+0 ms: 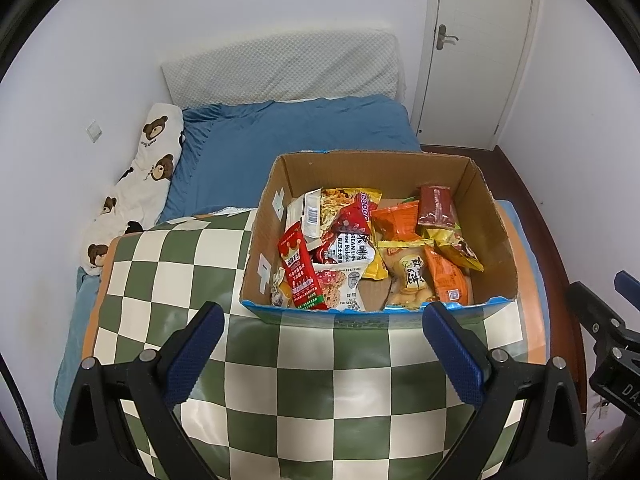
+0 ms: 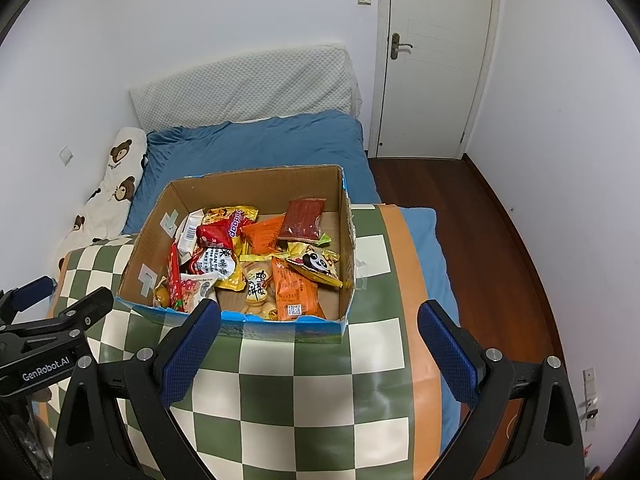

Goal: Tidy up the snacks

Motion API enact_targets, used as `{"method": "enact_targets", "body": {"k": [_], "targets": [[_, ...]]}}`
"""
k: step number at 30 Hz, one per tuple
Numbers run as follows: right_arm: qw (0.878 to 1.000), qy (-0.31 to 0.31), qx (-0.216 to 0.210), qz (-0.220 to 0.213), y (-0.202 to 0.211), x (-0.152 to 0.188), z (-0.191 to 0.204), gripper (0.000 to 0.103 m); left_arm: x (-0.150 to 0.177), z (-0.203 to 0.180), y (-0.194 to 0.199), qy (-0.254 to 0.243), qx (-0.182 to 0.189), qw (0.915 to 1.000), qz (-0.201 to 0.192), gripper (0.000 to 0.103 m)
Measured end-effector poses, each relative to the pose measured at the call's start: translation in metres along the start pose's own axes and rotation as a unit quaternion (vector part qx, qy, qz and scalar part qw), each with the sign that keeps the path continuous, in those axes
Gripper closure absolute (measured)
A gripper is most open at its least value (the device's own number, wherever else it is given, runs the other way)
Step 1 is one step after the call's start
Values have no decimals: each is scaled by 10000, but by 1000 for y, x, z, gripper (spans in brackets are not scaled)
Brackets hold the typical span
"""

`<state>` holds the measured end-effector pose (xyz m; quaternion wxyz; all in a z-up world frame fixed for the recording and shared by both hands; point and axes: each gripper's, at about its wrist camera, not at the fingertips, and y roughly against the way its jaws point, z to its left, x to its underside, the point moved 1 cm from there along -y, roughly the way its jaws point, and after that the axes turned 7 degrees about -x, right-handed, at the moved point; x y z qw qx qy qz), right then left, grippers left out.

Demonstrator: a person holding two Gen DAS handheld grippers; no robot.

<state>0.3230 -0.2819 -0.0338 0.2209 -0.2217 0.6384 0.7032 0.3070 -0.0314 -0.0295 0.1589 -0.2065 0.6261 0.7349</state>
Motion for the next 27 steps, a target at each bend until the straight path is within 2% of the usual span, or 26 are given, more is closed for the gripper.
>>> {"method": "enact_targets", "body": {"k": [27], "targets": [[9999, -51, -77, -103, 13, 0, 3, 2, 0, -5, 10, -74, -25, 9999, -141, 1]]}}
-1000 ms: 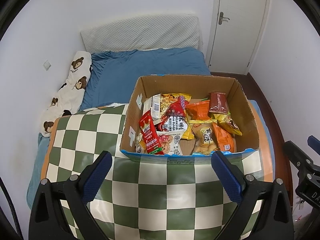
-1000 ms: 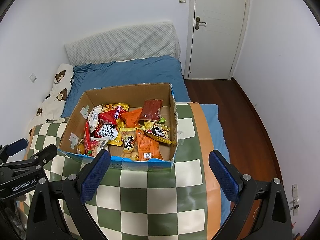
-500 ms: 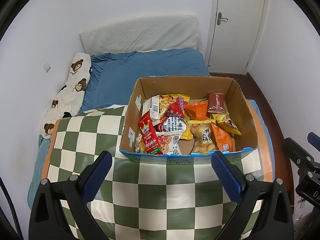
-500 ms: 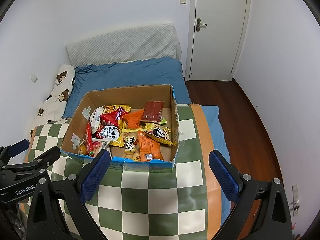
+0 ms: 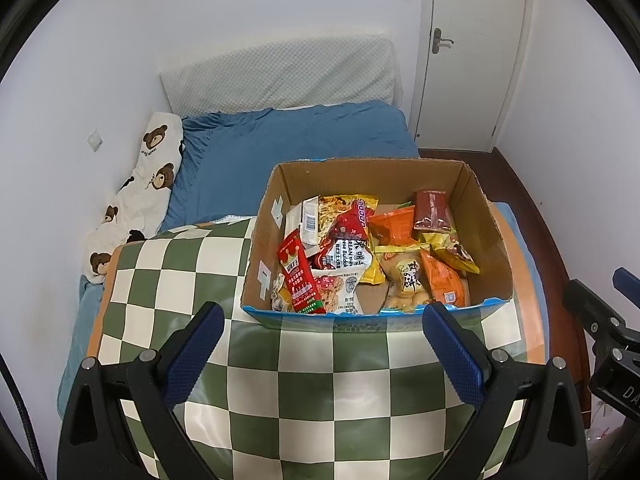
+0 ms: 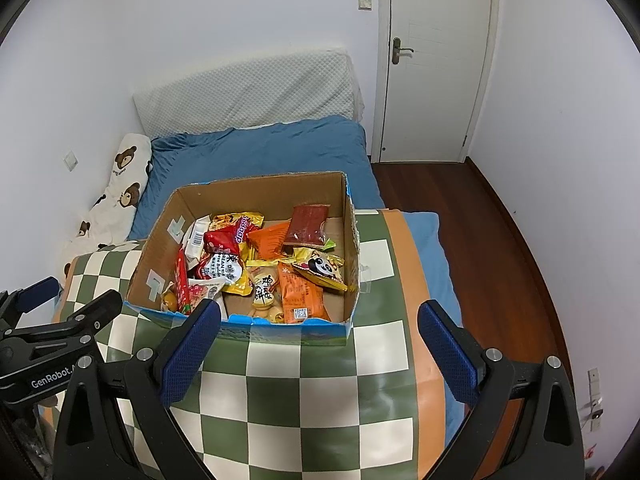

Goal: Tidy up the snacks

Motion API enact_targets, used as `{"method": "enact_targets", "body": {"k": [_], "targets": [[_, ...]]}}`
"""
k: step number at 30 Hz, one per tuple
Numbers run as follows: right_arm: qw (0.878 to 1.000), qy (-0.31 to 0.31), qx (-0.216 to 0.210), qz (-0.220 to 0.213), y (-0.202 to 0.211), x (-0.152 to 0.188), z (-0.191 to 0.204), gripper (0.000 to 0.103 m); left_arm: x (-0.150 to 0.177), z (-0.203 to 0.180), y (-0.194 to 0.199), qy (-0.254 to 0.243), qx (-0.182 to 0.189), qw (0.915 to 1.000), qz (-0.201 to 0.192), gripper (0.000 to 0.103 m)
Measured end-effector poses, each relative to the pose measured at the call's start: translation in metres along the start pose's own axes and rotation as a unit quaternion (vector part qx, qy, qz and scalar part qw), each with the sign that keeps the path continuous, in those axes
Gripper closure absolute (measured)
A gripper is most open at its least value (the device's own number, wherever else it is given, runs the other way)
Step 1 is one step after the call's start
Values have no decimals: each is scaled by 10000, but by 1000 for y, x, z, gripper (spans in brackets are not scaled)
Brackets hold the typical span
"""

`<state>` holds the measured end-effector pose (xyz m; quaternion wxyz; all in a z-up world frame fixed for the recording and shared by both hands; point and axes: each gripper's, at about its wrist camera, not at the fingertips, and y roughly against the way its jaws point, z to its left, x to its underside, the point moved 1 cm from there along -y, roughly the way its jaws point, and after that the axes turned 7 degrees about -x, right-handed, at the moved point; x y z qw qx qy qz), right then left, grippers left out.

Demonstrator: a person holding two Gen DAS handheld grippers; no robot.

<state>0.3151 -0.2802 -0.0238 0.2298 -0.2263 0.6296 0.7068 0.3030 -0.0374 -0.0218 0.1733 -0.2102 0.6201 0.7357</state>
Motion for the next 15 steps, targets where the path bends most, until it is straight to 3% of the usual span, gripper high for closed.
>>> {"method": "enact_targets", "body": {"k": [15], "targets": [[10000, -37, -33, -42, 9, 0, 3, 2, -1, -2, 8, -20, -2, 10000, -62, 1]]}}
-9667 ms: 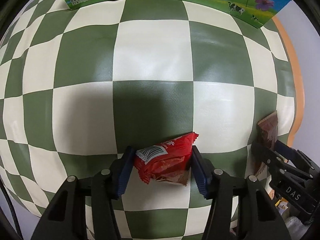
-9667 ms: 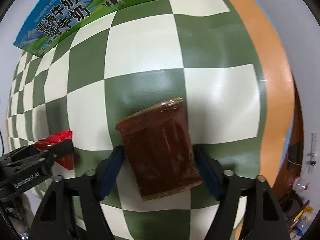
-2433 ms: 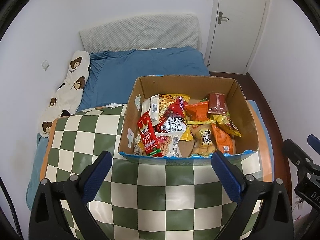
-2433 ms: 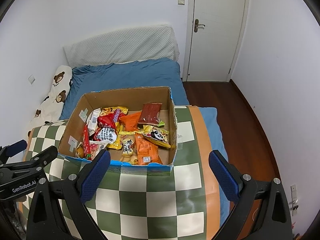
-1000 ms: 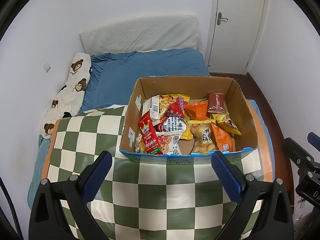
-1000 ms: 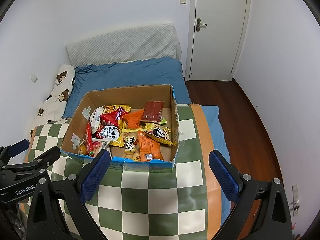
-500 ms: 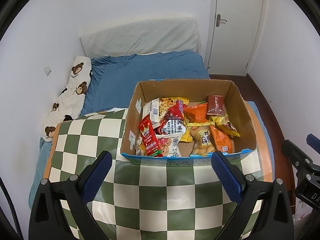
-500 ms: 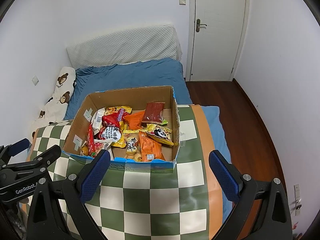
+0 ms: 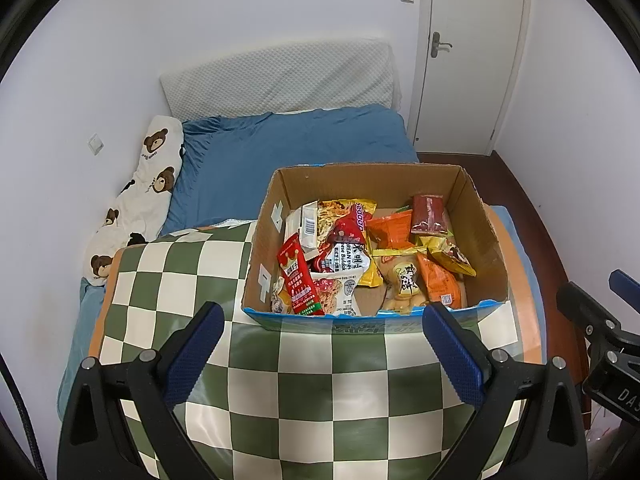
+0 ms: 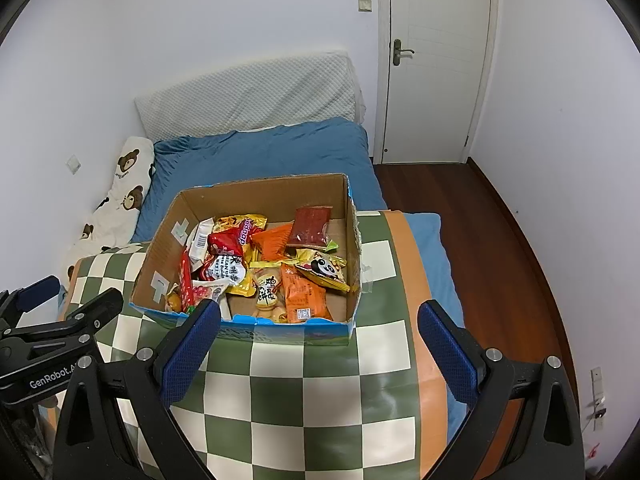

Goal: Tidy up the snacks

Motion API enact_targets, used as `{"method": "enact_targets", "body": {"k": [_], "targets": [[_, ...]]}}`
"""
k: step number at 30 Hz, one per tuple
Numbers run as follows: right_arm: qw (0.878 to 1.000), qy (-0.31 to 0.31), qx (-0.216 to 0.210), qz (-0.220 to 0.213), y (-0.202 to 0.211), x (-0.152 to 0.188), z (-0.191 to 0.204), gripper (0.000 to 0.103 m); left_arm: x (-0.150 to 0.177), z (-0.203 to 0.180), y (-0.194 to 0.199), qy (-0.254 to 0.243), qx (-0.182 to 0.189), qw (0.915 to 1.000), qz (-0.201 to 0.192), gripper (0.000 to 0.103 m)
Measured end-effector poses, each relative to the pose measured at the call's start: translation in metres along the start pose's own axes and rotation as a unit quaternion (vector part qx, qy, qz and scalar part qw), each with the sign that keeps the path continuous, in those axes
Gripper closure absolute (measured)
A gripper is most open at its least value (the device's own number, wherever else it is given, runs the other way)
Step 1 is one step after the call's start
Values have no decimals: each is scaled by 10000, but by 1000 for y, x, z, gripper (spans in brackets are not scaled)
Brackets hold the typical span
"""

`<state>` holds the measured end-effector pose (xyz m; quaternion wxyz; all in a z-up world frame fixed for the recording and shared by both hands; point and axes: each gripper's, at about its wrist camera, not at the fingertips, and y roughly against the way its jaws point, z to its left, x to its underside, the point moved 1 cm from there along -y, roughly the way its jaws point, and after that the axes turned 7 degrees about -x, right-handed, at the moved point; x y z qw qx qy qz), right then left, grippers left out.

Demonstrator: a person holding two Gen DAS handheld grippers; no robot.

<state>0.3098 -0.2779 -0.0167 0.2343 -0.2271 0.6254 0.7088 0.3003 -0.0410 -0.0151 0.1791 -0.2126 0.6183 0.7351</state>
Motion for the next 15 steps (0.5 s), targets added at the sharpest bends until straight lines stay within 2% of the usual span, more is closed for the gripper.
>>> {"method": "enact_targets", "body": {"k": [15], "targets": [[10000, -38, -1, 2, 2, 3, 1, 2, 0, -1, 5, 21, 11, 10000, -60, 1]]}}
